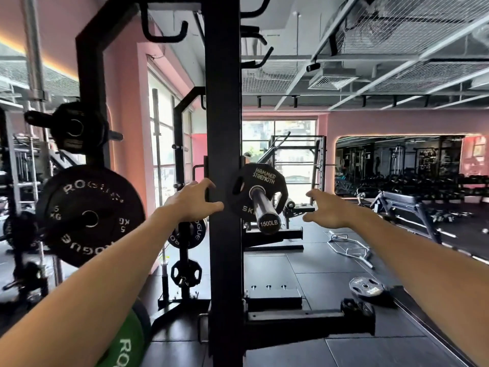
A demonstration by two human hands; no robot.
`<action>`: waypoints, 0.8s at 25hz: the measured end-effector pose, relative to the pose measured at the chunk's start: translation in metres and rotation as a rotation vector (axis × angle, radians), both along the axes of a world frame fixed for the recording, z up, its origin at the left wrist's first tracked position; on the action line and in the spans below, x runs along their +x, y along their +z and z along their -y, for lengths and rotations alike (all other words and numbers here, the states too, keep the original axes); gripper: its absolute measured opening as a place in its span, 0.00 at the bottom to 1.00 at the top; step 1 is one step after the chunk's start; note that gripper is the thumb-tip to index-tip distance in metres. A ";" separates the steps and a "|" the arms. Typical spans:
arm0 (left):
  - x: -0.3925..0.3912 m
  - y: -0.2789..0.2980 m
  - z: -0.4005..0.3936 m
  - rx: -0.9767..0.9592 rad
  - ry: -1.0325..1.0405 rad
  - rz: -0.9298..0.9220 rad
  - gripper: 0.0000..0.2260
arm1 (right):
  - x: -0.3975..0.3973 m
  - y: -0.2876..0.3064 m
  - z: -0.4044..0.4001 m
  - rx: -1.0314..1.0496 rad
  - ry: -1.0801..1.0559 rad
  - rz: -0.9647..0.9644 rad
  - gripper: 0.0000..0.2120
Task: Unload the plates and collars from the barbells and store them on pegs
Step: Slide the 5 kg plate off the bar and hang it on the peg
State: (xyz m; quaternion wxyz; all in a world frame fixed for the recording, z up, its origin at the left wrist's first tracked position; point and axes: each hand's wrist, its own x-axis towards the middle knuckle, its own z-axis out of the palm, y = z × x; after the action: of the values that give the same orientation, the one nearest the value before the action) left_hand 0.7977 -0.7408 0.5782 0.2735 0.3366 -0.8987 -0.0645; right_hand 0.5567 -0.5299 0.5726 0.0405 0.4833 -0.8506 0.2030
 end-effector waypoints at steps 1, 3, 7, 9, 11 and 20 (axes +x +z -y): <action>-0.015 -0.002 0.015 0.003 -0.004 -0.003 0.30 | -0.015 -0.002 0.014 -0.005 -0.011 0.001 0.33; -0.051 -0.005 0.053 0.014 -0.020 0.014 0.29 | -0.049 -0.005 0.049 -0.019 -0.042 0.003 0.33; -0.120 -0.004 0.126 0.002 -0.015 0.035 0.31 | -0.106 -0.008 0.117 -0.036 -0.081 0.026 0.31; -0.150 -0.001 0.152 -0.015 -0.012 0.010 0.32 | -0.129 -0.009 0.146 -0.047 -0.103 0.014 0.32; -0.178 0.001 0.174 0.006 -0.046 -0.042 0.34 | -0.150 -0.010 0.175 -0.050 -0.136 -0.006 0.34; -0.255 0.002 0.222 -0.149 0.132 -0.088 0.16 | -0.194 -0.026 0.268 -0.196 -0.146 -0.004 0.23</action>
State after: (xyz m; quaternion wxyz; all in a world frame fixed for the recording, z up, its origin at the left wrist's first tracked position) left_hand 0.5428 -0.9631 0.5805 0.3405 0.3708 -0.8641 0.0058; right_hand 0.3624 -0.7984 0.5462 0.1040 0.4140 -0.8597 0.2807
